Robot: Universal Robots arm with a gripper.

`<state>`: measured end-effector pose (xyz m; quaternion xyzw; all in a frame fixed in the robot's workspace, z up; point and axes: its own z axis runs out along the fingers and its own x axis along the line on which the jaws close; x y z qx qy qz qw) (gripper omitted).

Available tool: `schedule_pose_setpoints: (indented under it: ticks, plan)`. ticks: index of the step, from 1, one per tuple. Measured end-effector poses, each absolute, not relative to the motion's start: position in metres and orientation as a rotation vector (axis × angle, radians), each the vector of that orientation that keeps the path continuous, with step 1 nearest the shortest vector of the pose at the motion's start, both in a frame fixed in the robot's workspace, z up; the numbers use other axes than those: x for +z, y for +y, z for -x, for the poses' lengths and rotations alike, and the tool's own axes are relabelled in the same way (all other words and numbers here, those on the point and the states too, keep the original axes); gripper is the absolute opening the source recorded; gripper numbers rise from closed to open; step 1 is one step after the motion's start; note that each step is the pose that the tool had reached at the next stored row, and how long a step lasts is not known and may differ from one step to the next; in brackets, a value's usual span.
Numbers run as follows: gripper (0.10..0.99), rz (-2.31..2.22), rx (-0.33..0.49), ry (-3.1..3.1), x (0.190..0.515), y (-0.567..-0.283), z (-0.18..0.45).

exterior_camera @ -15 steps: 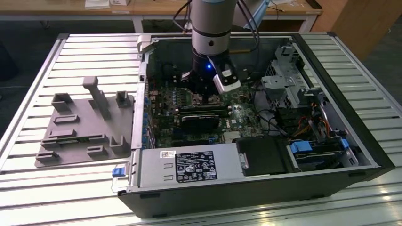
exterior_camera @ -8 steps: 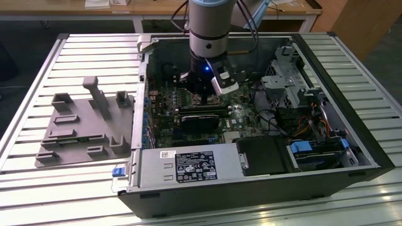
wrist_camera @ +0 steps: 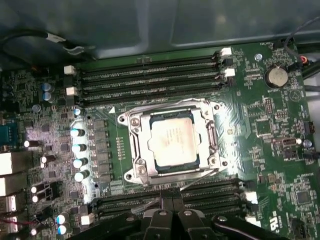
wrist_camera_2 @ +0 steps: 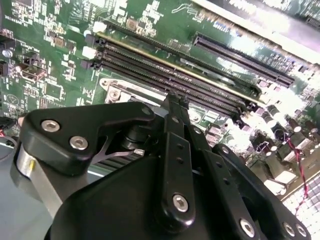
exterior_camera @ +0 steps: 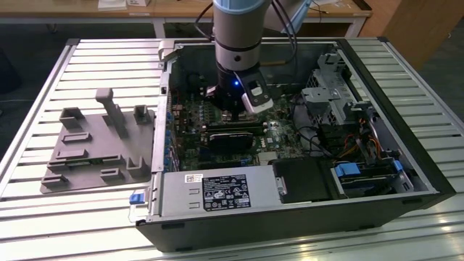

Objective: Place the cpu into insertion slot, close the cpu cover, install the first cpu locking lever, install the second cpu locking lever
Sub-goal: 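Install the second cpu locking lever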

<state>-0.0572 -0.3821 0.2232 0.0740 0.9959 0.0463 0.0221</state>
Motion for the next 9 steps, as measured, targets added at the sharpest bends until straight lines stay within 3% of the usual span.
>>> schedule_pose_setpoints:
  ticks: [9]
  plan:
    - [0.106, -0.228, 0.220, 3.064, 0.2201, -0.3914, 0.0635]
